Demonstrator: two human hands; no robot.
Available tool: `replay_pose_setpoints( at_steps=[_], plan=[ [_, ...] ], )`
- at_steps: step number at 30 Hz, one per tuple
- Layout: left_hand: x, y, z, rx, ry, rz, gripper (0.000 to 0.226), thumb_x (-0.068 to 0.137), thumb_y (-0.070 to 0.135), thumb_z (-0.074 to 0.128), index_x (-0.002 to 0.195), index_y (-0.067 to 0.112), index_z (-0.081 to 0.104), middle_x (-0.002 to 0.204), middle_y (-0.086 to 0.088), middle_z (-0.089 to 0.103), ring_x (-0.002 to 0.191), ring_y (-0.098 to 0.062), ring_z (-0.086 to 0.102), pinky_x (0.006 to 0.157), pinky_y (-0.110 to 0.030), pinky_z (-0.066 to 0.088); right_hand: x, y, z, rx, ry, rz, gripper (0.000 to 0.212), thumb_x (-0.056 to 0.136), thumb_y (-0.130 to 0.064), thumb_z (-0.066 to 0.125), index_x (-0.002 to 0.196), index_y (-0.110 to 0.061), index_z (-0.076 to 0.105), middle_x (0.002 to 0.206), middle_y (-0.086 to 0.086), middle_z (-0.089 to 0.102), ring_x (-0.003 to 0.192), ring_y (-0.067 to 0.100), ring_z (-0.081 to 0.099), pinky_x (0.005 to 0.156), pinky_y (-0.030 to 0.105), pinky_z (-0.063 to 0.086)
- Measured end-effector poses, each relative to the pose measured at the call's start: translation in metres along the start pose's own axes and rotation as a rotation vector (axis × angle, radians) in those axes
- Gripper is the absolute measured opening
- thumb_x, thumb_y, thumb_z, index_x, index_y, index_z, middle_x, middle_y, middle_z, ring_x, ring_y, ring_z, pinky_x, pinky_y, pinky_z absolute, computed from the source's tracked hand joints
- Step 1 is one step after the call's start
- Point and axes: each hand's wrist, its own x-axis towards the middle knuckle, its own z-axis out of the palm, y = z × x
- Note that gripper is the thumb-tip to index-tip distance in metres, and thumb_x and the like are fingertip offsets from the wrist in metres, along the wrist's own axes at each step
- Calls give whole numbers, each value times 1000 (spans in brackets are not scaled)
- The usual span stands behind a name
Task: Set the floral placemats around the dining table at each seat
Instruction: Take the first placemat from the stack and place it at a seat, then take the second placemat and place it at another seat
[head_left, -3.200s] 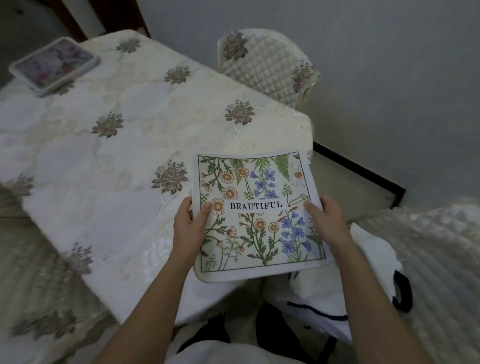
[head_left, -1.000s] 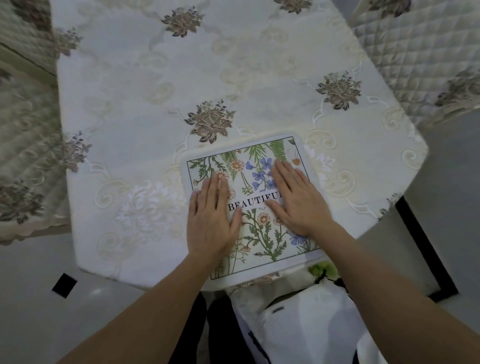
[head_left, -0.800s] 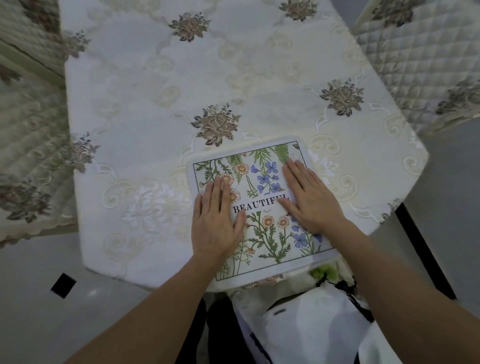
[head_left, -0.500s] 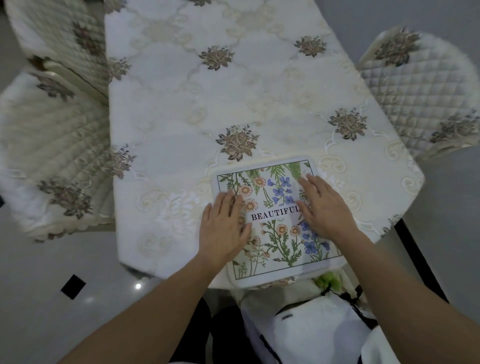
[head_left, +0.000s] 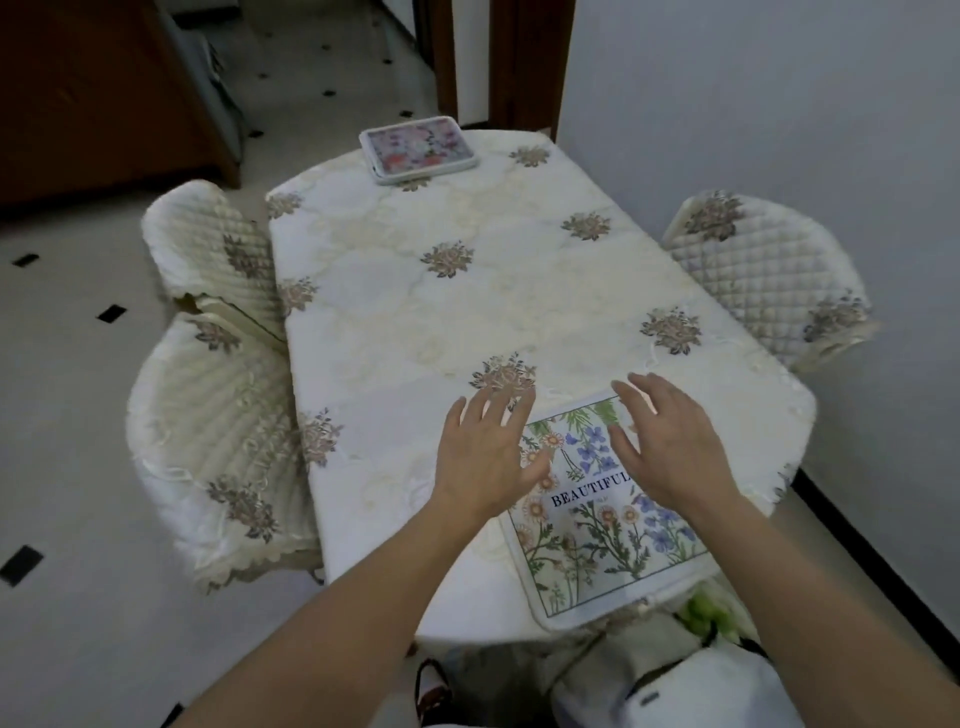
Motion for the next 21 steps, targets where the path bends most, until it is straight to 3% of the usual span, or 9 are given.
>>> replay_pose_setpoints(
  at_steps=[4, 8, 12, 17, 21],
  plan=[
    [2, -2, -7, -9, 64, 59, 69, 89, 61, 40, 147, 24, 43, 150, -5, 49, 141, -29, 41, 115, -50, 32, -8, -25, -11, 2, 21, 28, 47, 93, -33, 61, 134, -10, 58, 135, 16, 60, 127, 36, 55, 100, 50, 48],
    [-6, -14, -9, -9, 83, 85, 68, 89, 63, 39, 144, 24, 46, 148, -4, 51, 140, -27, 42, 114, -50, 32, -14, -49, -11, 11, -3, 62, 52, 94, -42, 43, 134, -11, 58, 134, 15, 60, 126, 34, 55, 100, 49, 48],
    [-18, -44, -17, 4, 111, 64, 67, 88, 63, 38, 141, 24, 49, 144, -4, 55, 134, -28, 48, 112, -51, 35, -4, -83, -3, 44, -58, 56, 55, 94, -45, 38, 134, -13, 57, 135, 14, 60, 128, 34, 54, 102, 50, 47],
    [-40, -103, -36, 74, 142, -76, 70, 87, 63, 37, 142, 21, 50, 142, -4, 57, 130, -30, 52, 109, -51, 39, 29, -139, 9, 83, -50, -49, 48, 90, -39, 52, 130, -14, 60, 131, 14, 62, 123, 36, 57, 97, 49, 48],
    [-77, -147, -53, 101, 175, -249, 69, 87, 62, 42, 141, 21, 52, 141, -4, 58, 128, -29, 54, 106, -51, 42, 51, -191, 17, 146, -74, -177, 52, 91, -44, 45, 132, -17, 58, 134, 12, 61, 124, 35, 56, 101, 49, 46]
  ],
)
